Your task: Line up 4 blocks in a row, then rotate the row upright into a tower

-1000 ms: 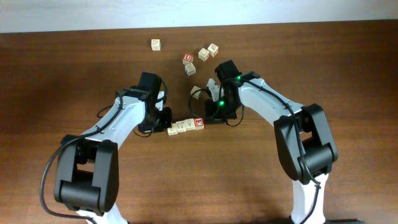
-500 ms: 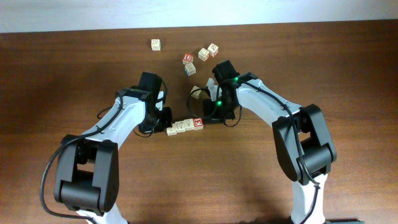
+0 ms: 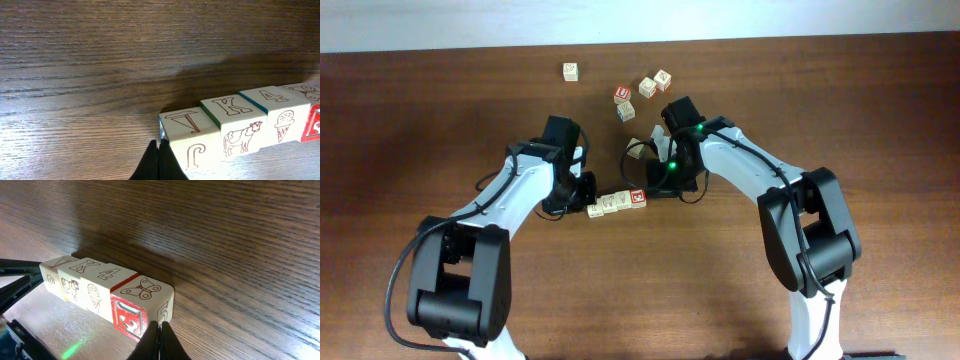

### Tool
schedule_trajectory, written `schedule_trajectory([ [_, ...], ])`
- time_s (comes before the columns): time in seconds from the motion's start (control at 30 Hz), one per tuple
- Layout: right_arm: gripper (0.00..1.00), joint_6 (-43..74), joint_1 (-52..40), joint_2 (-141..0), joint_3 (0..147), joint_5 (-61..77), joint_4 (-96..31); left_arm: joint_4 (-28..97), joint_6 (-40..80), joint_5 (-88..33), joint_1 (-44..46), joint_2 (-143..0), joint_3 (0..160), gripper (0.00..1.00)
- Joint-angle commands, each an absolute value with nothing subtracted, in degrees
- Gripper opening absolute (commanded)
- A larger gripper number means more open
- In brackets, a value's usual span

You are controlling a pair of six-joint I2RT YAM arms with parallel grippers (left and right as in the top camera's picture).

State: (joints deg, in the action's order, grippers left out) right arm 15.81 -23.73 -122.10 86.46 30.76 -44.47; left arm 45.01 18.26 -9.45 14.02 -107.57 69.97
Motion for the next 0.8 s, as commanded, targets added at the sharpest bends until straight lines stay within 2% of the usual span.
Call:
schedule_trajectory([
  [0.0, 0.05, 13.47, -24.40, -123.17, 87.44, 35.44, -43.92, 44.62, 18.92, -10.26, 14.26, -107.90, 70.54, 0.00],
  [0.33, 0.04, 18.33, -24.36, -123.20, 87.22, 26.09, -44.27, 44.64, 19.11, -10.28, 14.26, -107.90, 70.54, 0.00],
  [0.77, 0.05, 18.52, -24.80, -123.28, 85.38, 26.52, -42.74, 44.64, 19.11, -10.31, 14.26, -107.90, 70.54, 0.00],
])
